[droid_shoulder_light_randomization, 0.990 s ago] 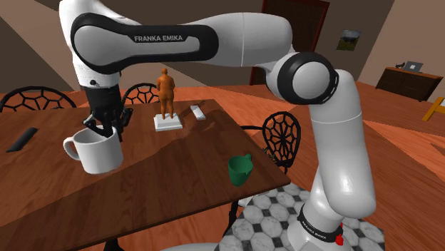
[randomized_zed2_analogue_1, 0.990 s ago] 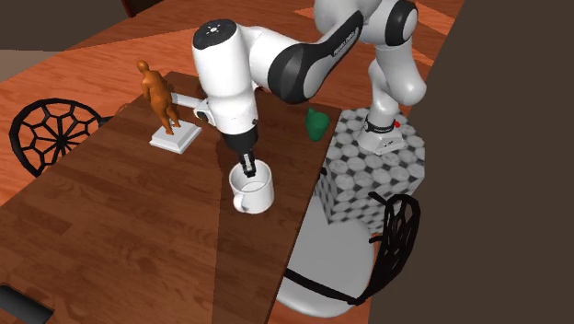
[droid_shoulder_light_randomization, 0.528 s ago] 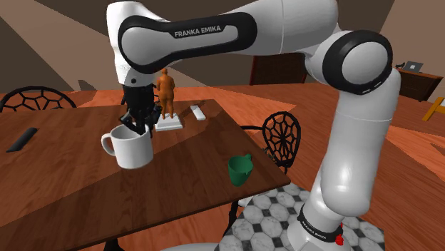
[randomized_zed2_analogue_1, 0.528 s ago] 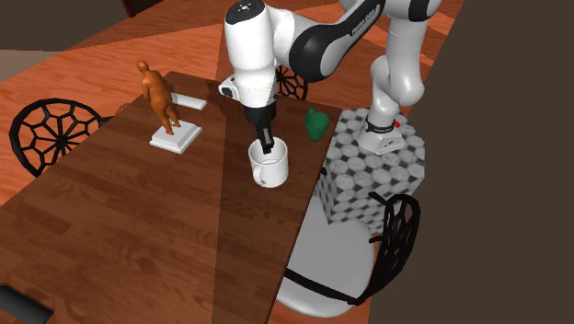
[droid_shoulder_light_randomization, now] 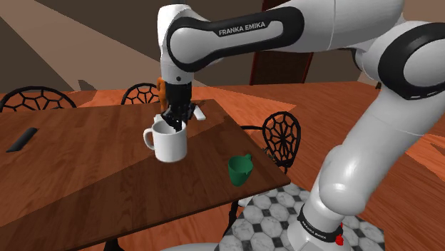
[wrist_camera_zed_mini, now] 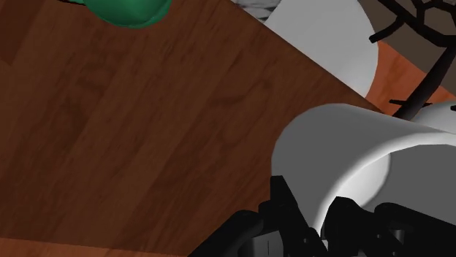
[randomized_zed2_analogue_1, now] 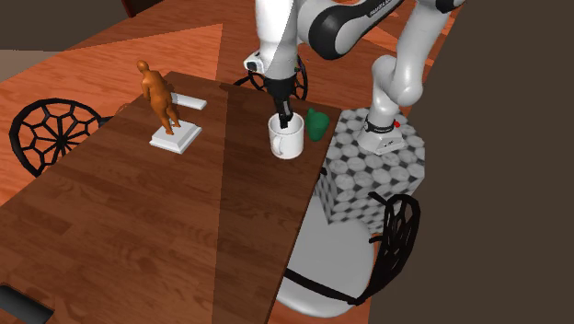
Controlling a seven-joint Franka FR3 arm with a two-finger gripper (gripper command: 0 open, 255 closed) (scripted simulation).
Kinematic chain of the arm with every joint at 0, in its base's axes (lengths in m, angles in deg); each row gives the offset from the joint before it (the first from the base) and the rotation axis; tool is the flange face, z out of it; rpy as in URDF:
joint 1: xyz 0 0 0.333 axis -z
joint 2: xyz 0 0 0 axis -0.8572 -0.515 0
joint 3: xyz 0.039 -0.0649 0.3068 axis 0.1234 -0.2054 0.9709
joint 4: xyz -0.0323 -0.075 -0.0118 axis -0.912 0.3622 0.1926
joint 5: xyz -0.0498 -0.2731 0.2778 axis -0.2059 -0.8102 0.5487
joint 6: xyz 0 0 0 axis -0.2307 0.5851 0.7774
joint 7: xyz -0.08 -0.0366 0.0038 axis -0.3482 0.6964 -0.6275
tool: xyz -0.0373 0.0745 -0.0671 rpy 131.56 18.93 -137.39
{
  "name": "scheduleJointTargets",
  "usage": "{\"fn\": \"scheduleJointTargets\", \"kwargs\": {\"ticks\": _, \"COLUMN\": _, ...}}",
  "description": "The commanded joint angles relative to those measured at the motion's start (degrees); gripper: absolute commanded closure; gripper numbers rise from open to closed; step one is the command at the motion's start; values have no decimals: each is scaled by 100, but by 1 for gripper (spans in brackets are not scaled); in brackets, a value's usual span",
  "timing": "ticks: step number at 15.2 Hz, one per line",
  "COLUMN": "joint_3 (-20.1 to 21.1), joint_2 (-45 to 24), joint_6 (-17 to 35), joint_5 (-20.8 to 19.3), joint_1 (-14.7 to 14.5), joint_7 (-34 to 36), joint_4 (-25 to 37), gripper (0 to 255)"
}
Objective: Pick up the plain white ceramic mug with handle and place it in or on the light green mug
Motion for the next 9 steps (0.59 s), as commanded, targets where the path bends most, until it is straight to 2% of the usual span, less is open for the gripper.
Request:
{"fn": "scheduleJointTargets", "kwargs": {"ticks": 1, "joint_3": -142, "joint_2": 387, "joint_6": 21, "joint_5": 95, "joint_1": 67, "joint_7": -261, "joint_4": -401, "gripper": 255}}
{"fn": "scheduleJointTargets", "kwargs": {"ticks": 9, "joint_3": -823, "joint_2": 1858, "joint_6": -172, "joint_5": 175, "joint_1": 261, "joint_7": -1220, "joint_4": -1711, "gripper": 255}}
